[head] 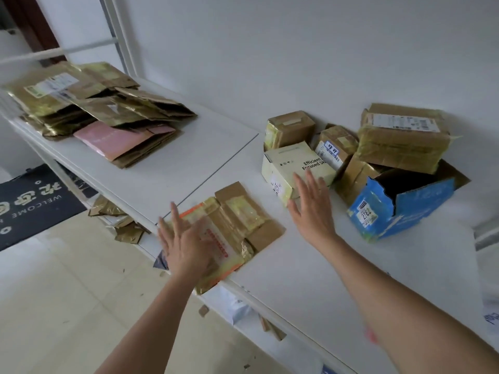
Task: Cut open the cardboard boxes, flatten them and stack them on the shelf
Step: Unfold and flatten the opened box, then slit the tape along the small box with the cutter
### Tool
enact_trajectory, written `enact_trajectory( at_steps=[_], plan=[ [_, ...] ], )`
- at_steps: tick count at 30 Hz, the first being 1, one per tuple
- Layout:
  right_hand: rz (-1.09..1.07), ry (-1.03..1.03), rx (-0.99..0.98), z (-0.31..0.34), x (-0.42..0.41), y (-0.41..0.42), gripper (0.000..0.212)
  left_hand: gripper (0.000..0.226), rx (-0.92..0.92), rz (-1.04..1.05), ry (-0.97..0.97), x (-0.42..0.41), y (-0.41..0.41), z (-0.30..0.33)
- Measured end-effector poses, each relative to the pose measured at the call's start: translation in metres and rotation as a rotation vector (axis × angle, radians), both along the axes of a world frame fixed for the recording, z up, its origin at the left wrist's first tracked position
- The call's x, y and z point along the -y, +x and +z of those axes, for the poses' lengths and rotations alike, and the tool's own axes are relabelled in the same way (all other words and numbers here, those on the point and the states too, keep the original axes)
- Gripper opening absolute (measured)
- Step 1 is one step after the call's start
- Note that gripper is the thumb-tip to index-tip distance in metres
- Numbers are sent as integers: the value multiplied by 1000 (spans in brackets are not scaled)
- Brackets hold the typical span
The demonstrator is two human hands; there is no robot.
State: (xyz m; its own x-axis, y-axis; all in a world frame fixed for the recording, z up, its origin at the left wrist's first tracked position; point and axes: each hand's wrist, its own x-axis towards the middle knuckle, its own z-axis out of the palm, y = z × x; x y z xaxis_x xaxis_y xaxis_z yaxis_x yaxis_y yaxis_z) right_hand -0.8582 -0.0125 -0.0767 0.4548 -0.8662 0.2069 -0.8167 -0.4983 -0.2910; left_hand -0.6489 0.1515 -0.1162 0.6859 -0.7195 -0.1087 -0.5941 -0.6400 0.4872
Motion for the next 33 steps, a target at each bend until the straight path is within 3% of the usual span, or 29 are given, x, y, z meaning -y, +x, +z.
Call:
enact_trajectory(
  at_steps=[2, 4, 10, 17, 20, 23, 26, 30, 33],
  plan=[
    [-62, 75, -88, 2, 19, 9, 65, 54, -7, -298, 66, 5, -2, -10],
    [-84, 172, -169, 0, 30, 16, 67, 67, -45, -399, 177, 7, -4, -22],
    [-94, 169, -245, 0, 19, 13, 57, 66, -1, -326, 223, 25, 4, -17],
    [-37, 195, -184, -2, -29, -31, 59, 63, -6, -160, 72, 49, -14, 2],
    [13, 136, 28, 10, -7, -39, 60, 72, 14, -241, -40, 65, -33, 14],
    [-125, 162, 262, 17, 22, -45, 62, 67, -101, -327, -125, 79, -51, 28],
    [-237, 367, 285, 13, 56, -49, 77, 67, -210, -392, -118, 92, -65, 35],
    [-300, 723, 532, 2, 76, -43, 92, 71, -440, -412, -43, 102, -69, 36],
    [-252, 775, 545, -8, 68, -47, 97, 84, -559, -464, -16, 102, -70, 33]
  ],
)
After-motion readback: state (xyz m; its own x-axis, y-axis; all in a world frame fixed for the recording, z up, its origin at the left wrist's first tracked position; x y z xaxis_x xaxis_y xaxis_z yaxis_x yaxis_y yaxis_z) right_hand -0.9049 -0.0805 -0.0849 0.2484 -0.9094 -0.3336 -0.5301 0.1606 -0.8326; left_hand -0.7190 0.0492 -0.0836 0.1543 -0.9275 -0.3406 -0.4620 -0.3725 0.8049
